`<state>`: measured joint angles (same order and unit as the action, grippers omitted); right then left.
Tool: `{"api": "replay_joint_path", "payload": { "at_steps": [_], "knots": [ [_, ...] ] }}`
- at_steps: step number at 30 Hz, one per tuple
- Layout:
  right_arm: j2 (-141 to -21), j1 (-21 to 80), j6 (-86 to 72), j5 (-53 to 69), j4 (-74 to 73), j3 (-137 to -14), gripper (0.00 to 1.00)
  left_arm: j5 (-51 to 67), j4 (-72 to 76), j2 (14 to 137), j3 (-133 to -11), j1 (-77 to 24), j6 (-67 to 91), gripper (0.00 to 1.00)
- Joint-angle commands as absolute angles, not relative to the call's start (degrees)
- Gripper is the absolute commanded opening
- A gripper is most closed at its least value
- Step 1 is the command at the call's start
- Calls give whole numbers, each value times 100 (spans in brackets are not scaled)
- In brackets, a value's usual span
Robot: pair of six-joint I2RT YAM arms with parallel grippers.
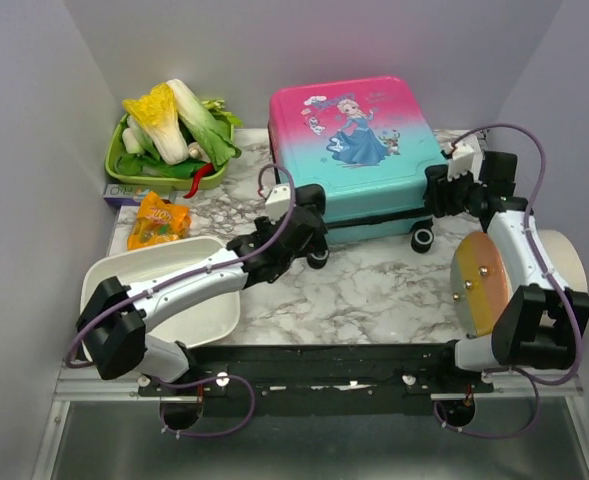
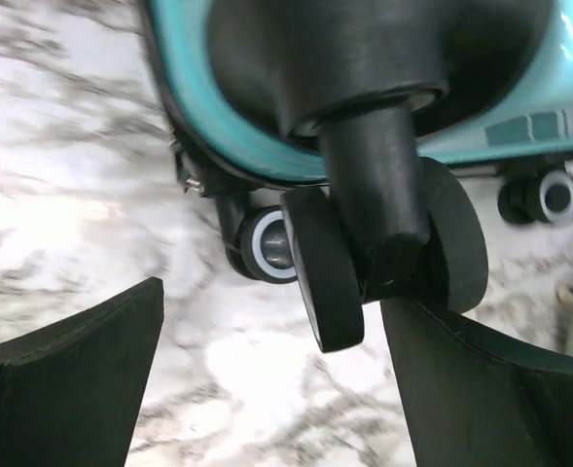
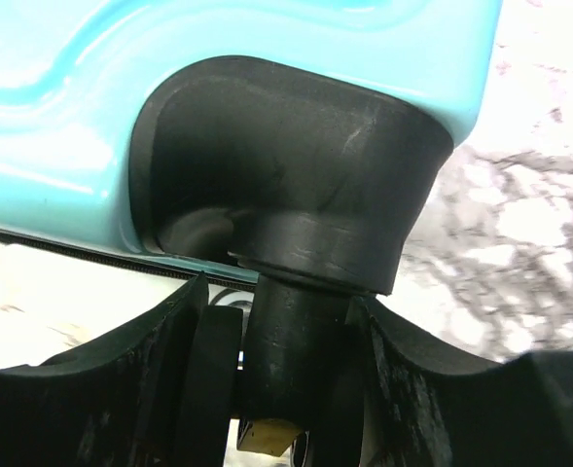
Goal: Open, take out, and arrange the luggage
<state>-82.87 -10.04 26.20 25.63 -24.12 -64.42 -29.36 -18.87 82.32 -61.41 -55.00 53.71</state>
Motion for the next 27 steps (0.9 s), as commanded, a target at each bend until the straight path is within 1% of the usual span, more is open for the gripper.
{"api": "replay_joint_path", "payload": {
  "at_steps": [1,3,4,5,6,8,12,15,18,25,27],
  "knots": [
    [-7525,217,1171,3094,-2516,-5828,38,-3787,-1837,8130,-5706,-4606,5546,99],
    [-7296,526,557,2787,-2347,-5442,36,-3823,-1793,7999,-5547,-4308,5485,99],
    [-7060,901,345,2690,-2086,-5293,36,-3762,-1749,7972,-5441,-4220,5432,99],
    [-6936,1097,160,2446,-1987,-5039,37,-3701,-1706,7937,-5397,-4123,5362,99],
    [-6830,1281,-164,2374,-1856,-4906,40,-3648,-1662,7910,-5370,-3931,5309,99],
    [-6541,1826,-569,1928,-1486,-4686,40,-3490,-1591,7893,-5344,-3754,5177,99],
    [-6433,2723,-1300,1442,-740,-4184,40,-3340,-1477,7744,-5256,-3542,5063,99],
    [-6713,3417,-1677,723,-519,-4227,38,-3069,-1328,7490,-5072,-3542,5062,99],
    [-7065,4024,-1976,396,-404,-4412,33,-2971,-1283,7226,-4878,-3542,5098,99],
    [-7452,5701,-2241,-536,-273,-4965,34,-2699,-1459,6356,-4448,-3551,5133,99],
    [-7514,5897,-2372,-720,-255,-5132,34,-2628,-1529,6005,-4395,-3559,5124,99]
  ]
}}
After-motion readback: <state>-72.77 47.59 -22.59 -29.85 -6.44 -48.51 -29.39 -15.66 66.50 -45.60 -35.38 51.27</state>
